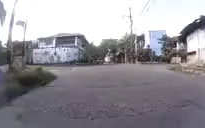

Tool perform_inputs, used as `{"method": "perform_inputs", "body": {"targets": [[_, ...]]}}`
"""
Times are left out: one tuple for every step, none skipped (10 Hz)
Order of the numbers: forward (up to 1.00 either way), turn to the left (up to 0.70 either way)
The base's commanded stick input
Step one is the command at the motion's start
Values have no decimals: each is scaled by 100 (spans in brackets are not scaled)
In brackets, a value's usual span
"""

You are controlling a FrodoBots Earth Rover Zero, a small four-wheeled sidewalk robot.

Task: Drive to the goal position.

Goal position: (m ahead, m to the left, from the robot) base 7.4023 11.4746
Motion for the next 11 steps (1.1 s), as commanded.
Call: {"method": "perform_inputs", "body": {"targets": [[100,5],[100,10],[100,15],[100,1],[100,9],[100,3],[100,0],[100,8],[100,21],[100,-17],[100,-31]]}}
